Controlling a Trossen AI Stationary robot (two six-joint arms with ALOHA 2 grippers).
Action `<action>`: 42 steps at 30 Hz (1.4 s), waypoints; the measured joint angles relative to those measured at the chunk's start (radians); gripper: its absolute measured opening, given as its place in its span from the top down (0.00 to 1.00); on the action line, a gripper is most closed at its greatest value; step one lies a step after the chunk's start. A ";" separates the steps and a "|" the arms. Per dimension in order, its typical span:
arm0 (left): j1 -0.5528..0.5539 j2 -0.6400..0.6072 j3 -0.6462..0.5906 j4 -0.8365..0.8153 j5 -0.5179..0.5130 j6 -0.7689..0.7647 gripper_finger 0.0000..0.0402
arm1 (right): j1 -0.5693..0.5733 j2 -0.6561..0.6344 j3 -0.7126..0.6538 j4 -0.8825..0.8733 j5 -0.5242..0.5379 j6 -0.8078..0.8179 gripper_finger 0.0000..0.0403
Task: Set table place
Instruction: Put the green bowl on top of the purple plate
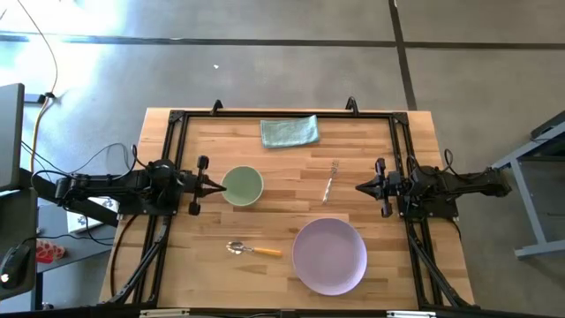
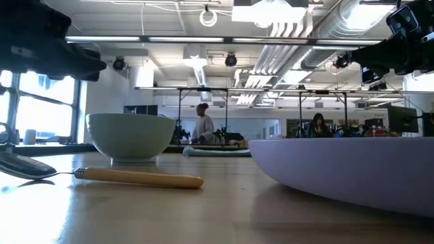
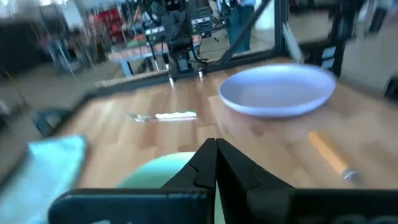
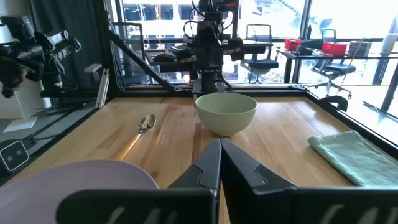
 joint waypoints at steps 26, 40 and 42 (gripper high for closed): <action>0.000 0.051 0.106 -0.006 -0.371 -0.473 1.00 | -0.012 0.044 0.000 0.225 0.471 0.499 1.00; 0.001 0.664 0.694 -0.751 -0.397 -0.274 1.00 | -0.185 0.560 0.534 -0.287 0.432 0.539 1.00; 0.001 0.758 0.744 -0.772 -0.357 -0.218 1.00 | -0.211 0.637 0.630 -0.382 0.422 0.542 0.99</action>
